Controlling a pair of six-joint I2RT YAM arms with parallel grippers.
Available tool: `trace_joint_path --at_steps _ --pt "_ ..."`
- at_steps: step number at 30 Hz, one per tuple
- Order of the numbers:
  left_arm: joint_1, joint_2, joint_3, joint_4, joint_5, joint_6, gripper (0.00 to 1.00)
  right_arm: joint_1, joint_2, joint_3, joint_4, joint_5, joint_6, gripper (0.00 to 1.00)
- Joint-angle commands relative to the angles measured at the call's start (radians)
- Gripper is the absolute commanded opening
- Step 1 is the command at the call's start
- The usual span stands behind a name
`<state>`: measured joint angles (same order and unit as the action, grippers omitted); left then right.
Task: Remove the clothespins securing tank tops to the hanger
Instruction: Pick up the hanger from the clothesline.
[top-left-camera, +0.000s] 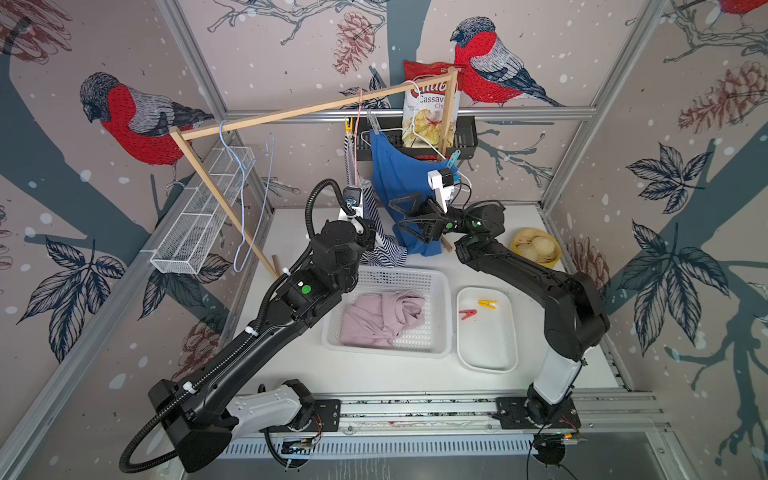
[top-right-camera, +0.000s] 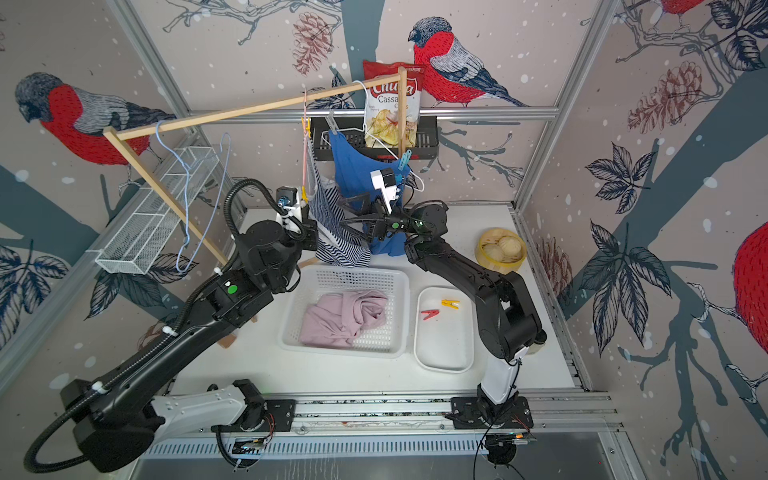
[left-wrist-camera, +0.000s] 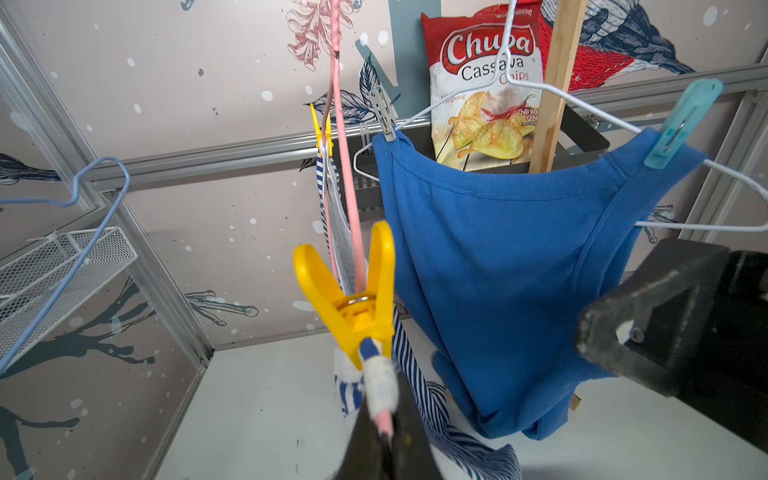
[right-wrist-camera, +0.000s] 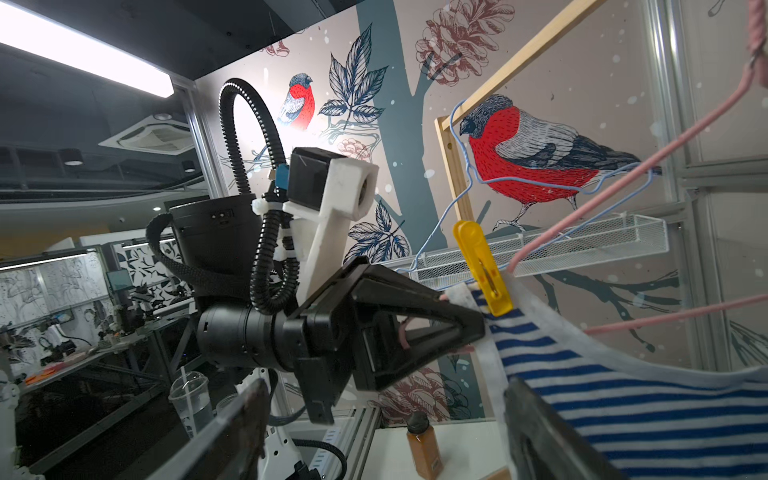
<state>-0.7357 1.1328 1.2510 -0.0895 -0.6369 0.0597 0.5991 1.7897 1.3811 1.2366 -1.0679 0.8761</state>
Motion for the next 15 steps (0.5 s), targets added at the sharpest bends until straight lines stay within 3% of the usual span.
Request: trace_joint_path --at_steps 1,9,15 --pt "-0.001 -0.027 0.017 0.071 -0.033 0.055 0.0 -0.011 -0.047 -0.03 -0.083 0.03 -0.114 0.88" --pt "-0.001 -0.086 0.038 0.188 -0.001 0.162 0.0 -0.028 -0.181 -0.135 -0.296 0.095 -0.326 0.89" --pt "-0.001 -0.215 -0.096 0.285 0.054 0.184 0.0 -0.05 -0.284 -0.19 -0.481 0.148 -0.478 0.92"
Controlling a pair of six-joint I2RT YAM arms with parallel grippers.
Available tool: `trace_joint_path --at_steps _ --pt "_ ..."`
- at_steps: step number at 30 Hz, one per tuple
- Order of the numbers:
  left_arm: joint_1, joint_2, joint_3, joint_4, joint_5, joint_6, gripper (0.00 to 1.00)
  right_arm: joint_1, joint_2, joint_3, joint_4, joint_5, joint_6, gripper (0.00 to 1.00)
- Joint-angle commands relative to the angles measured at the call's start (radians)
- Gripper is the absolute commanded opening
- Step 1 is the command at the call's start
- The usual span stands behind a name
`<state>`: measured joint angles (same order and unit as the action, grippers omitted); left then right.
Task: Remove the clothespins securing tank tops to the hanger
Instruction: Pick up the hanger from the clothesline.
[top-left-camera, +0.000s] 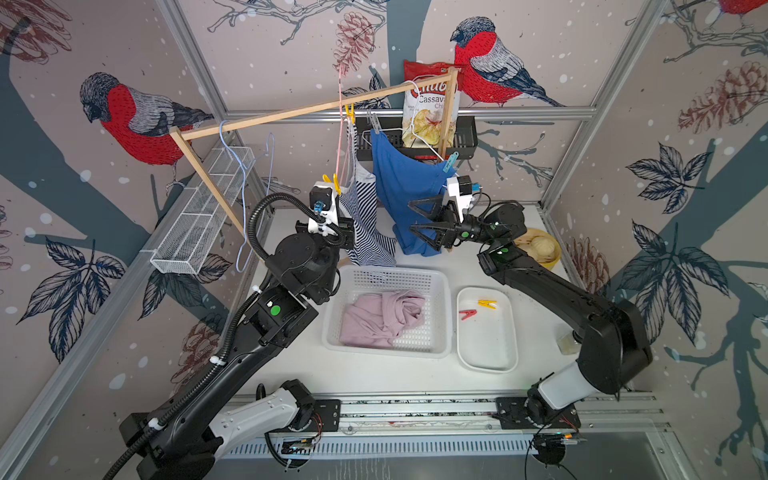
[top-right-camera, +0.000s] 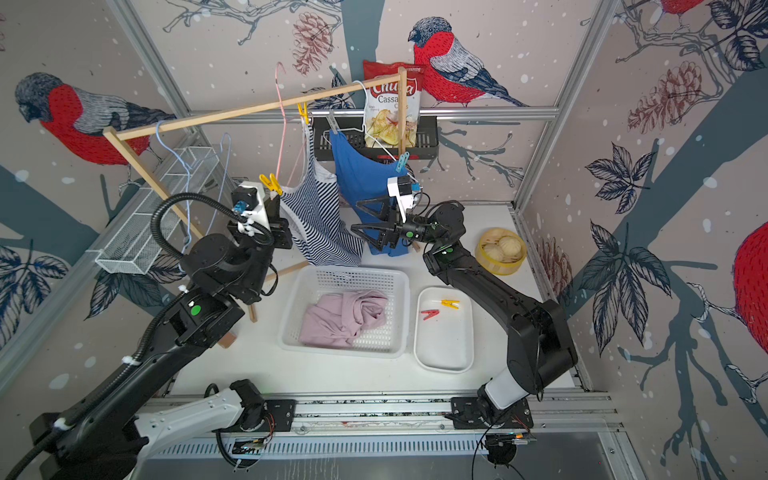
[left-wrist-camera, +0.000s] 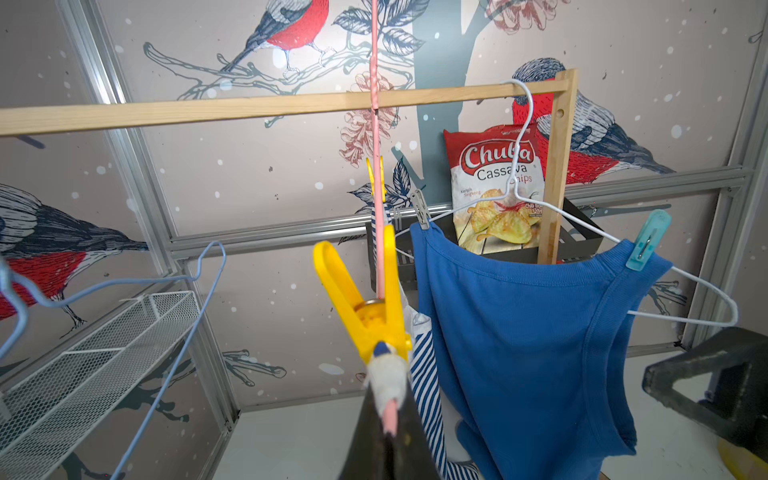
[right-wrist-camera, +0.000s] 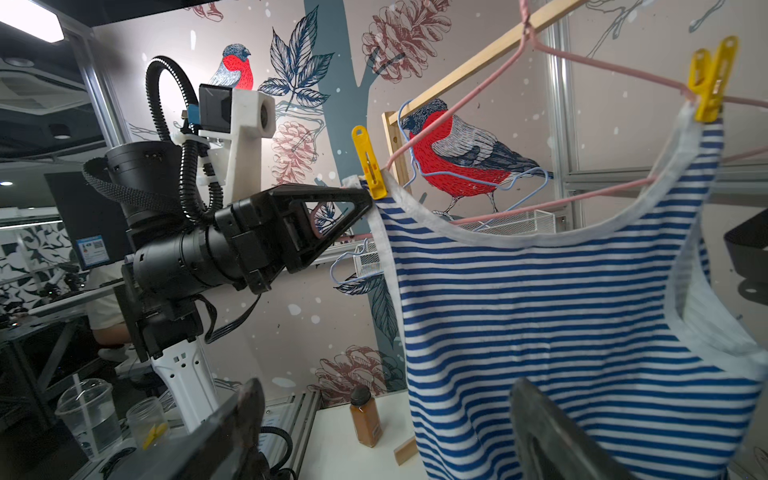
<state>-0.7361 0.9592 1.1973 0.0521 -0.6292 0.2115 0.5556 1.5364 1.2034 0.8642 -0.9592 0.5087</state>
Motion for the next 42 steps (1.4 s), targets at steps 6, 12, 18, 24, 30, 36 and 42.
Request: trace_joint_path --at_steps 6,12,18,24,30,36,42 --pt "0.0 -0.155 -0.114 0.076 0.167 0.007 0.0 -0.02 -0.087 -0.061 -0.195 0.074 -0.172 0.94" --pt "0.0 -0.278 -0.154 -0.022 0.303 -0.019 0.0 -0.03 -0.132 -0.103 -0.222 0.145 -0.194 1.0" --pt "0.0 -0.366 -0.124 -0.079 0.466 -0.036 0.0 -0.034 -0.159 -0.108 -0.264 0.198 -0.208 1.0" --pt "0.0 -0.371 0.0 -0.151 0.589 -0.065 0.0 -0.034 -0.188 -0.126 -0.284 0.24 -0.21 1.0" --pt "0.0 -0.379 0.097 -0.19 0.617 -0.07 0.0 -0.035 -0.225 -0.152 -0.301 0.275 -0.222 1.0" --pt "0.0 -0.363 0.163 -0.263 0.599 -0.043 0.0 -0.038 -0.256 -0.157 -0.35 0.306 -0.246 1.0" --pt "0.0 -0.369 0.178 -0.324 0.65 -0.061 0.0 -0.077 -0.307 -0.187 -0.386 0.343 -0.24 1.0"
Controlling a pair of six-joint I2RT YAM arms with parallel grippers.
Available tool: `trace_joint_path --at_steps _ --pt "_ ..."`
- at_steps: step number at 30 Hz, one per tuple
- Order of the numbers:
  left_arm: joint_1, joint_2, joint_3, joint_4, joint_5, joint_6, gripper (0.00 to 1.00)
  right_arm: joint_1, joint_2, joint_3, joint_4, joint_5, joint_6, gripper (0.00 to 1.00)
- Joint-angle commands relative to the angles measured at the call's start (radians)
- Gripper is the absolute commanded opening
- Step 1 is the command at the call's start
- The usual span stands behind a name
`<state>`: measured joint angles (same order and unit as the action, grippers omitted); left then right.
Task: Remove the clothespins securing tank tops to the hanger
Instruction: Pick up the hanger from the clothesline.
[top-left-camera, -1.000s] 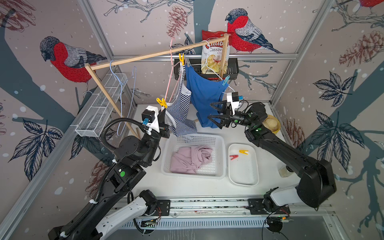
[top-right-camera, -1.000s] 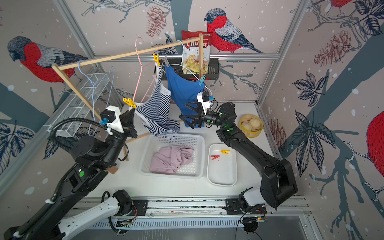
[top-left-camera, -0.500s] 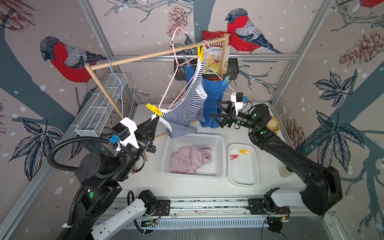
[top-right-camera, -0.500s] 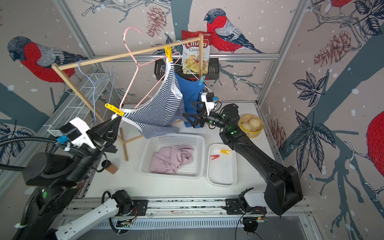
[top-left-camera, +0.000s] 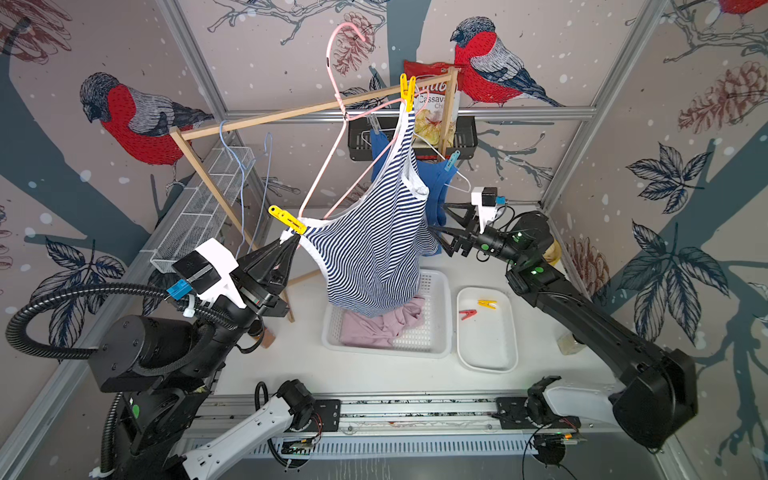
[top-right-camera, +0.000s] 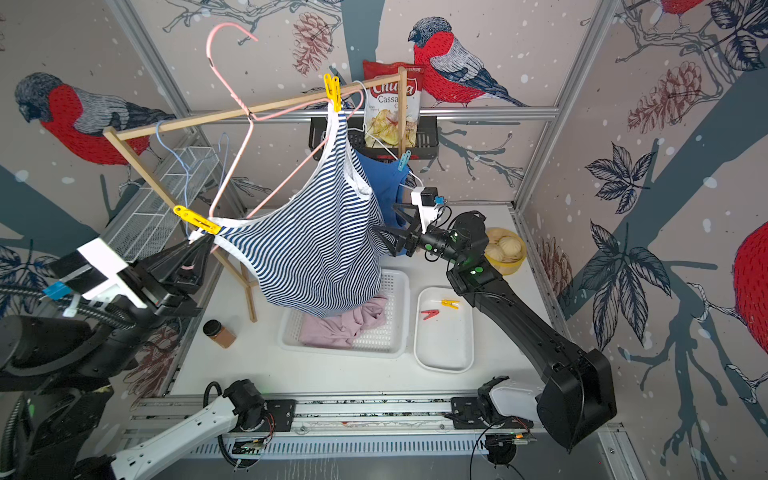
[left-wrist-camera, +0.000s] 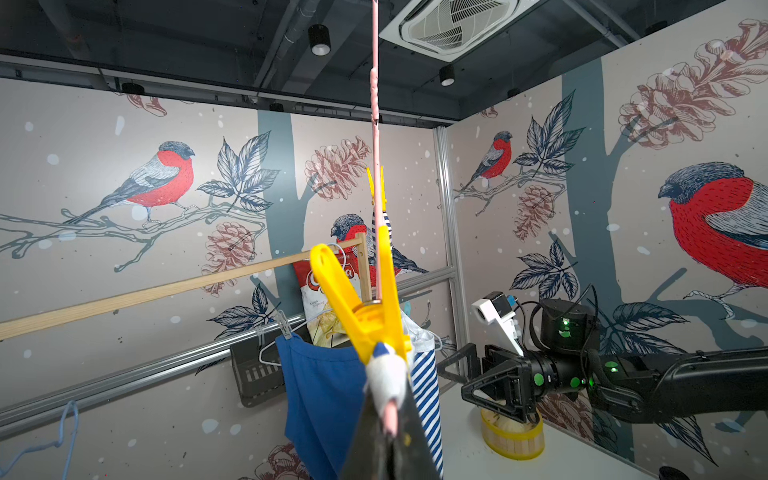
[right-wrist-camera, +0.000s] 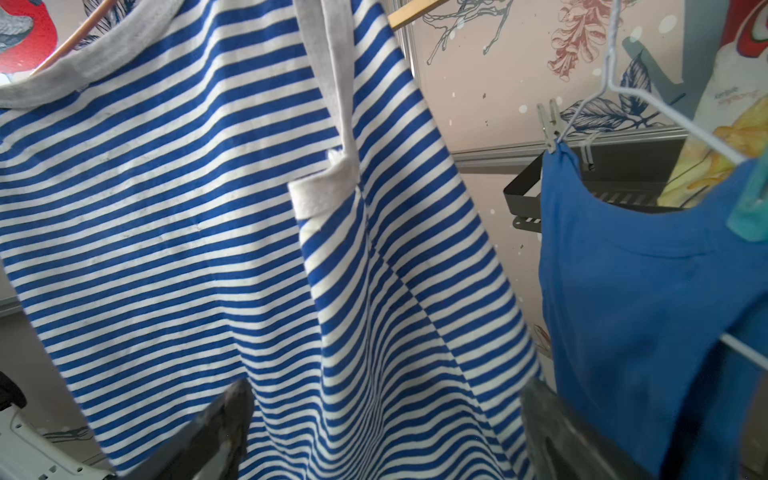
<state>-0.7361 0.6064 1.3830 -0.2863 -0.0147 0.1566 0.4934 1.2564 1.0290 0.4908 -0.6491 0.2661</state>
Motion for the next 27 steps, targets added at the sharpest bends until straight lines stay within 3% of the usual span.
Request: trace_joint_path --at_steps 1,7,13,19,27 --pt "0.0 -0.027 -0.016 0.024 0.037 -0.012 0.0 -0.024 -0.03 -0.021 -0.012 0.034 0.007 1.0" --pt "-0.008 -0.118 -0.096 0.132 0.071 -0.046 0.0 -0.051 -0.006 -0.046 -0.038 0.066 0.013 1.0" --pt "-0.029 -0.07 -0.107 0.053 0.136 -0.04 0.0 -0.068 -0.008 -0.063 -0.043 0.091 0.015 1.0" --pt "-0.029 -0.063 -0.196 0.022 0.25 -0.071 0.0 -0.13 -0.027 -0.098 -0.068 0.086 0.046 1.0" --pt "-0.03 -0.042 -0.354 0.066 0.305 -0.119 0.0 -0.208 -0.006 -0.184 -0.103 0.121 0.067 0.99"
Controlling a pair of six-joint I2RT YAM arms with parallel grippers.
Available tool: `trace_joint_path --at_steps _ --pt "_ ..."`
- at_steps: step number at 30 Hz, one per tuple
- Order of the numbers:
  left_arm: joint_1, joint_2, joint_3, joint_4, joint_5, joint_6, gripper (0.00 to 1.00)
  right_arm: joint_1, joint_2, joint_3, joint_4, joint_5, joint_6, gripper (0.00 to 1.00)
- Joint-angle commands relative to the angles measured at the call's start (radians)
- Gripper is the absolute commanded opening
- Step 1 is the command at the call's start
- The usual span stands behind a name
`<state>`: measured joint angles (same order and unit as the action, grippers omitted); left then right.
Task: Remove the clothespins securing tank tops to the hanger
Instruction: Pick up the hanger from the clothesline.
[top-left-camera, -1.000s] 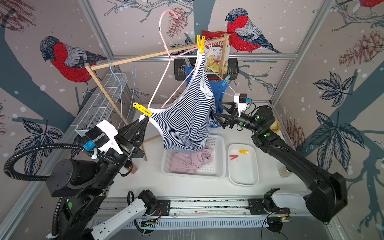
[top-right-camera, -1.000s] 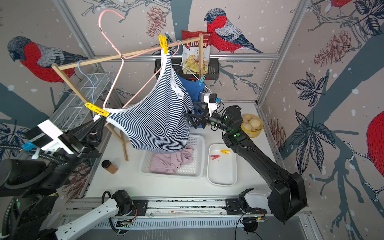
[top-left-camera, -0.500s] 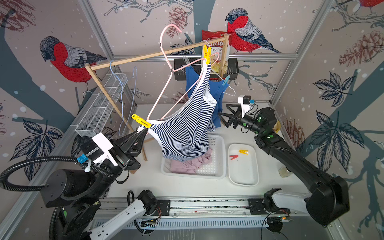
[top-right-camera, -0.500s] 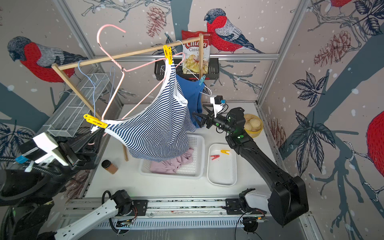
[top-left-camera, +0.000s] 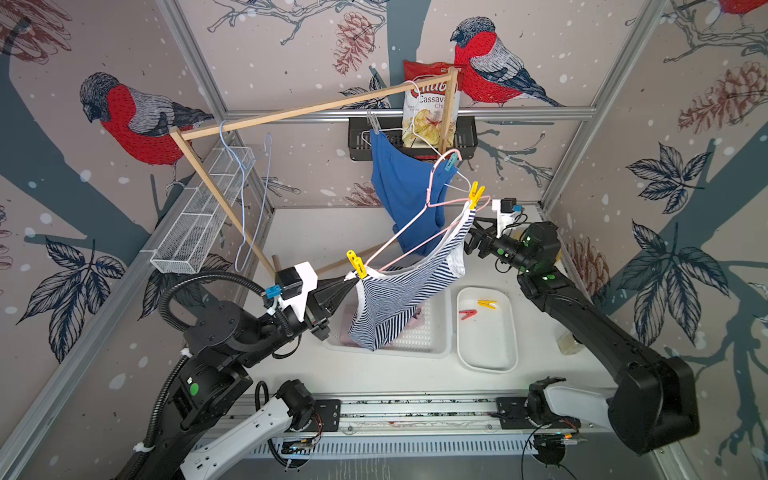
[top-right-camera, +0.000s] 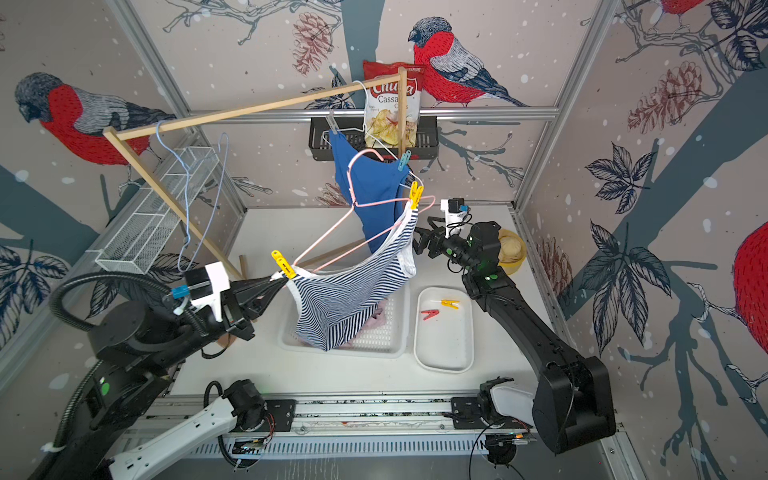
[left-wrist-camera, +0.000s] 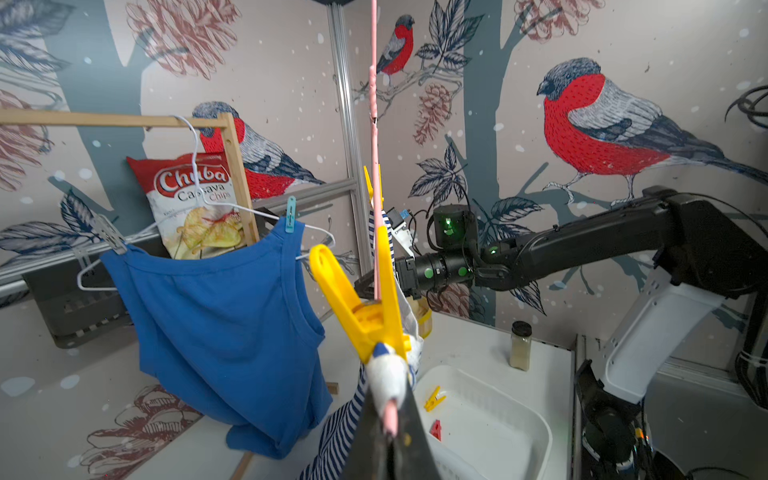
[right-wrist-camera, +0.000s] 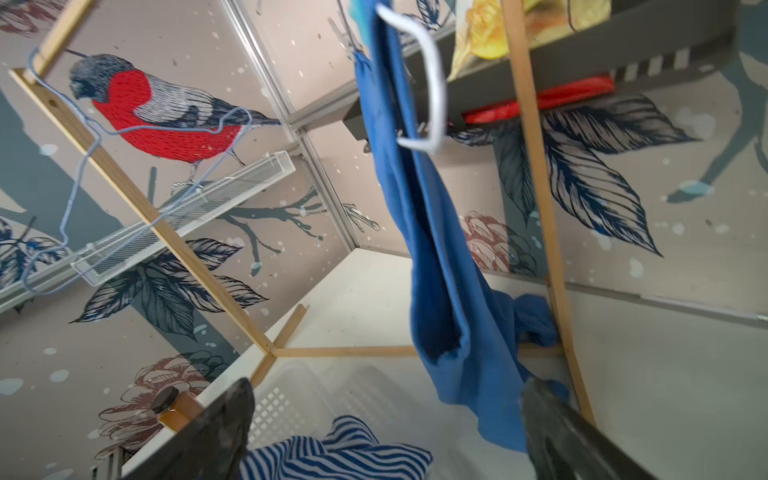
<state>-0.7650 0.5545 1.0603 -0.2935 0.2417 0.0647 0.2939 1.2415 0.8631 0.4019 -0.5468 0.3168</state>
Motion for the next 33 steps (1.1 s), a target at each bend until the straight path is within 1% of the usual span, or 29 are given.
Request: trace_joint_path --at_steps 1,4,6,7,9,11,12,13,14,15,17,21,25,27,30,33 --pt "0.001 0.016 -0.047 0.091 0.062 -0.035 0.0 -0.009 0.032 -0.029 -0.012 0.02 0.019 0.99" --pt "0.017 0.033 -0.08 0.146 0.099 -0.055 0.0 -0.008 0.075 -0.064 0.017 0.015 0.03 0.98" --pt "0.06 0.056 -0.088 0.184 0.156 -0.069 0.0 -0.007 0.101 -0.085 0.042 0.012 0.042 0.97" --pt "0.106 0.075 -0.089 0.204 0.207 -0.086 0.0 -0.006 0.117 -0.094 0.055 0.011 0.045 0.97" --pt "0.226 0.109 -0.114 0.269 0.342 -0.142 0.0 -0.004 0.139 -0.11 0.078 0.007 0.054 0.96" --pt "0.386 0.123 -0.191 0.408 0.505 -0.257 0.0 -0.004 0.158 -0.125 0.097 0.003 0.057 0.96" --pt "0.45 0.124 -0.234 0.486 0.562 -0.313 0.0 -0.002 0.166 -0.129 0.103 0.002 0.059 0.96" --pt "0.532 0.119 -0.284 0.585 0.632 -0.395 0.0 -0.001 0.175 -0.134 0.112 -0.002 0.06 0.96" --pt "0.592 0.111 -0.336 0.675 0.679 -0.462 0.0 0.002 0.186 -0.136 0.122 -0.009 0.062 0.96" --pt "0.634 0.1 -0.377 0.731 0.699 -0.499 0.0 0.007 0.194 -0.134 0.124 -0.017 0.061 0.96" --pt "0.69 0.059 -0.425 0.753 0.713 -0.507 0.0 0.029 0.208 -0.124 0.123 -0.03 0.043 0.95" --pt "0.716 -0.029 -0.42 0.675 0.701 -0.451 0.0 0.109 0.216 -0.09 0.093 -0.006 -0.001 0.95" --pt "0.717 -0.02 -0.381 0.631 0.708 -0.435 0.0 0.204 0.24 -0.028 0.019 0.073 -0.053 0.96" --pt "0.719 -0.004 -0.368 0.635 0.696 -0.433 0.0 0.254 0.253 0.003 -0.012 0.083 -0.076 0.95" --pt "0.728 0.014 -0.341 0.645 0.642 -0.419 0.0 0.324 0.251 0.033 -0.031 0.035 -0.09 0.94" --pt "0.742 0.032 -0.306 0.645 0.579 -0.41 0.0 0.376 0.223 0.045 -0.034 -0.039 -0.056 0.92"
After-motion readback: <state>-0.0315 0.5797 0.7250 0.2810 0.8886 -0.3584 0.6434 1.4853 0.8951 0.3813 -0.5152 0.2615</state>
